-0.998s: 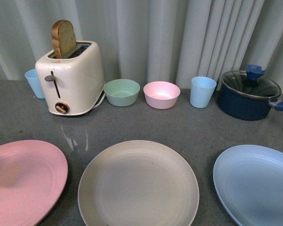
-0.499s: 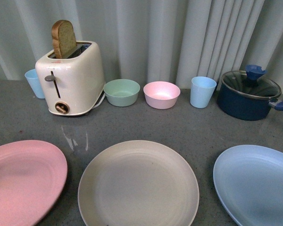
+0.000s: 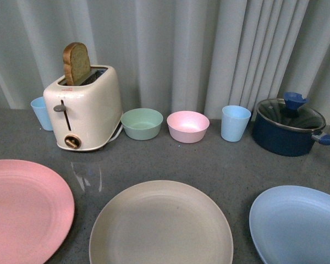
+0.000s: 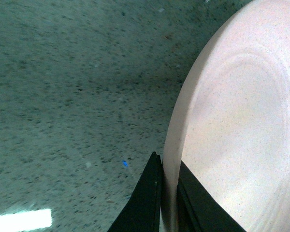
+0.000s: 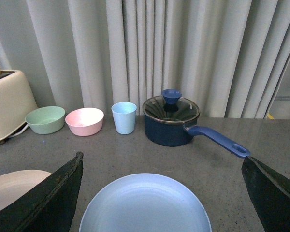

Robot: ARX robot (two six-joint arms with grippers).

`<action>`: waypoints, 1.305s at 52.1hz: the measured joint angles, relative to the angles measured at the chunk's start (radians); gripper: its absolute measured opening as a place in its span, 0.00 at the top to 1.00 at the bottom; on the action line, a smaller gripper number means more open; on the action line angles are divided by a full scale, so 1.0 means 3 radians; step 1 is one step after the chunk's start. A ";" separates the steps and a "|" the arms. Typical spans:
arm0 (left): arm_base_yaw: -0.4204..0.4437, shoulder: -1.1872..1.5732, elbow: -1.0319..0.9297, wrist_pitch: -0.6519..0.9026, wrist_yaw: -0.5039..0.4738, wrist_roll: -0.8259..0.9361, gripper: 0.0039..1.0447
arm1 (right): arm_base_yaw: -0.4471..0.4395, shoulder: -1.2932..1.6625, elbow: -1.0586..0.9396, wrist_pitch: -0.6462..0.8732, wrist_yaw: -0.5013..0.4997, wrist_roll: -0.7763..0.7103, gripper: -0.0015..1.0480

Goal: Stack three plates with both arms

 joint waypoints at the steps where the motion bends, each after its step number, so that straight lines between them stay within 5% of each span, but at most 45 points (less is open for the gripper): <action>1: 0.0014 -0.0017 0.0017 -0.0020 0.0006 0.0000 0.97 | 0.0000 0.0000 0.0000 0.0000 0.0000 0.0000 0.07; 17: 0.0048 -0.0393 0.0149 -0.0379 0.0477 -0.0144 0.97 | 0.0000 0.0000 0.0000 0.0000 0.0000 0.0000 0.07; 33: -0.0710 -0.0853 -0.0399 -0.0196 0.0607 -0.0501 0.97 | 0.0000 0.0000 0.0000 0.0000 0.0000 0.0000 0.07; 50: -0.1836 -0.0843 -0.0599 0.0245 0.0200 -0.1119 0.97 | 0.0000 0.0000 0.0000 0.0000 0.0000 0.0000 0.07; 68: -0.2225 -0.0421 -0.0412 0.0350 -0.0148 -0.1399 0.97 | 0.0000 0.0000 0.0000 0.0000 0.0000 0.0000 0.07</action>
